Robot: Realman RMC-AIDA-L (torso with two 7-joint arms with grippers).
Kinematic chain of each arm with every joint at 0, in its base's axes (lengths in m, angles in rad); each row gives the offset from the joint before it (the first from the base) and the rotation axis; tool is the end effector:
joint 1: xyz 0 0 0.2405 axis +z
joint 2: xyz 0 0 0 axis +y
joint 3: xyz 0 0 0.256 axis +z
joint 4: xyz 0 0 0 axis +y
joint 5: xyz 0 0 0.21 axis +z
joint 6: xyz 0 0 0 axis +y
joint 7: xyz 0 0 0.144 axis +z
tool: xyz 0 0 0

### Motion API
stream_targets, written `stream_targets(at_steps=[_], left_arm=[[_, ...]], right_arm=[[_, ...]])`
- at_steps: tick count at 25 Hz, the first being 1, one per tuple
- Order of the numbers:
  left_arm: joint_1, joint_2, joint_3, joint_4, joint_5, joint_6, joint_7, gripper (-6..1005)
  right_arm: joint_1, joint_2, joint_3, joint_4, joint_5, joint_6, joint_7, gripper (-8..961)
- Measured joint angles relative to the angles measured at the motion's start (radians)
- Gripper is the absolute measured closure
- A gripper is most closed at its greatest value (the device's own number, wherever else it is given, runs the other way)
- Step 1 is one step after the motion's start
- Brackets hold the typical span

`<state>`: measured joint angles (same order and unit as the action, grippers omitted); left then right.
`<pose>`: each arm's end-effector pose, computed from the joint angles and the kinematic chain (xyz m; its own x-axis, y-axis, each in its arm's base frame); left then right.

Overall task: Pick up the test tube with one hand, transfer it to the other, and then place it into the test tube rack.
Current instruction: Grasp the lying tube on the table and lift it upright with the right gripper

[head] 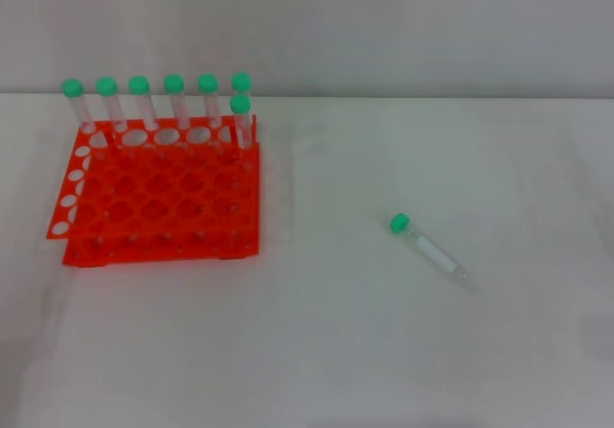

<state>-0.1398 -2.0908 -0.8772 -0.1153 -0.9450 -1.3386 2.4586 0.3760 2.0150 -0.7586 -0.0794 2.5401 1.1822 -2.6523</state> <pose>-0.4061 0.2155 0.0130 0.2483 -0.0842 0.9650 0.9614 0.1431 -0.2349 0.3932 0.3106 0.0596 0.5948 0.0381 -0.8030 -0.8038 0.0437 -0.5933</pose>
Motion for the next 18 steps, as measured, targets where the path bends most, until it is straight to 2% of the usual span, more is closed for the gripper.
stream_targets(at_steps=[7, 13, 16, 18], left_arm=[[0.015, 0.004, 0.001, 0.004, 0.033, -0.008, -0.001, 113], [0.025, 0.005, 0.001, 0.004, 0.058, -0.016, -0.010, 114], [0.033, 0.007, 0.001, 0.010, 0.070, -0.033, -0.017, 114], [0.035, 0.008, 0.001, 0.018, 0.075, -0.048, -0.018, 114]], right_arm=[[-0.003, 0.001, -0.004, 0.009, -0.004, 0.002, 0.017, 122], [-0.024, -0.003, -0.024, 0.000, -0.012, 0.031, 0.125, 123], [-0.035, -0.013, -0.094, -0.063, -0.042, 0.043, 0.261, 123], [-0.050, -0.018, -0.145, -0.157, -0.088, 0.010, 0.394, 124]])
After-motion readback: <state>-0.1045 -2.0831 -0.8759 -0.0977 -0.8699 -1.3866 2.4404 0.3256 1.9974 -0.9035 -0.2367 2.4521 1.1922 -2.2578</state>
